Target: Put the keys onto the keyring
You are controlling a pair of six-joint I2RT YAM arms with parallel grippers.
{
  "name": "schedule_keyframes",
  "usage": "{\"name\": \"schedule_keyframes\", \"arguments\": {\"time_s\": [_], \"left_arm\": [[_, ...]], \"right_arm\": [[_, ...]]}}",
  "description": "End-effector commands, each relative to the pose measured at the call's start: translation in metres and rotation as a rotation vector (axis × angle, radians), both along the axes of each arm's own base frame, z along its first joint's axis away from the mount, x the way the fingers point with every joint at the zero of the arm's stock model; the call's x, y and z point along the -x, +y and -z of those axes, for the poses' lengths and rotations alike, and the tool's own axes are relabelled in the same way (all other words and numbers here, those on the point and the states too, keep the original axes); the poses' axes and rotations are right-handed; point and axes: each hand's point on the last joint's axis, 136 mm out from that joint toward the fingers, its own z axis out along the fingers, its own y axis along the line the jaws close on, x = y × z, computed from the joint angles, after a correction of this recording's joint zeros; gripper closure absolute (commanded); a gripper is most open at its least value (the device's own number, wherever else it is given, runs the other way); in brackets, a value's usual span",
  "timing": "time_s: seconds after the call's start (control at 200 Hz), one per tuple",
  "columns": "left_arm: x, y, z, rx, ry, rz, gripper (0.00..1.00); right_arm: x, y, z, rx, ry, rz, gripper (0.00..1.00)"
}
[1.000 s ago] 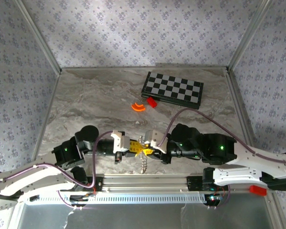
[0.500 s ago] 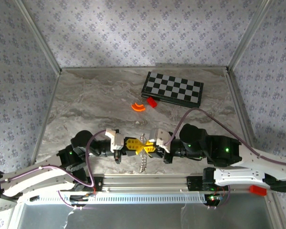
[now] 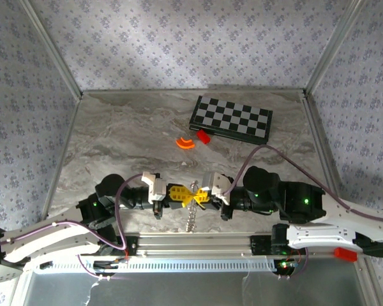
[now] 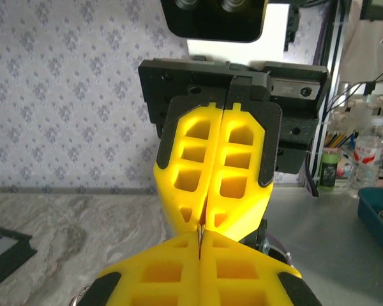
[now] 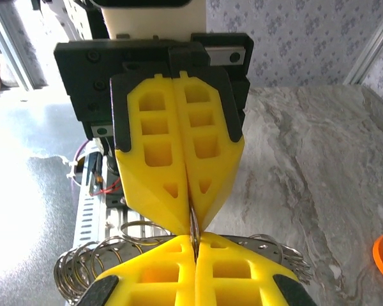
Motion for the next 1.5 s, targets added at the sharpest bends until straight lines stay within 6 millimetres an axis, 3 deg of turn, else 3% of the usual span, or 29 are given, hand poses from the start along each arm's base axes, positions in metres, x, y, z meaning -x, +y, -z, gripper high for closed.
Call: {"name": "schedule_keyframes", "arguments": {"time_s": [0.0, 0.2, 0.45, 0.485, 0.615, 0.77, 0.87, 1.269, 1.494], "left_arm": [[0.001, 0.006, -0.013, -0.032, -0.038, -0.022, 0.96], [-0.011, 0.010, 0.001, -0.145, -0.070, -0.098, 0.79], [-0.020, 0.016, 0.015, -0.303, -0.123, -0.143, 0.79], [-0.020, 0.016, 0.015, -0.313, -0.124, -0.141, 0.79], [-0.014, 0.015, 0.011, -0.299, -0.120, -0.109, 0.76], [-0.008, 0.017, 0.005, -0.279, -0.110, -0.083, 0.63], [-0.009, 0.020, 0.004, -0.275, -0.106, -0.095, 0.60], [-0.018, 0.010, 0.003, -0.261, -0.124, -0.124, 0.72], [-0.019, 0.007, 0.005, -0.257, -0.127, -0.124, 0.90]], "right_arm": [[-0.005, -0.006, -0.008, 0.023, -0.050, 0.020, 1.00], [-0.006, -0.006, -0.012, 0.030, -0.065, 0.015, 1.00], [-0.004, -0.007, 0.000, 0.096, -0.062, -0.001, 1.00], [-0.005, -0.008, -0.012, 0.077, -0.071, 0.002, 1.00], [-0.014, -0.004, -0.007, 0.130, -0.101, 0.034, 1.00], [-0.021, -0.005, -0.007, 0.162, -0.131, 0.064, 1.00], [-0.022, -0.006, -0.010, 0.161, -0.147, 0.069, 1.00], [-0.017, 0.010, 0.001, 0.228, -0.158, 0.021, 1.00], [-0.015, 0.012, 0.000, 0.222, -0.157, 0.009, 1.00]]}}
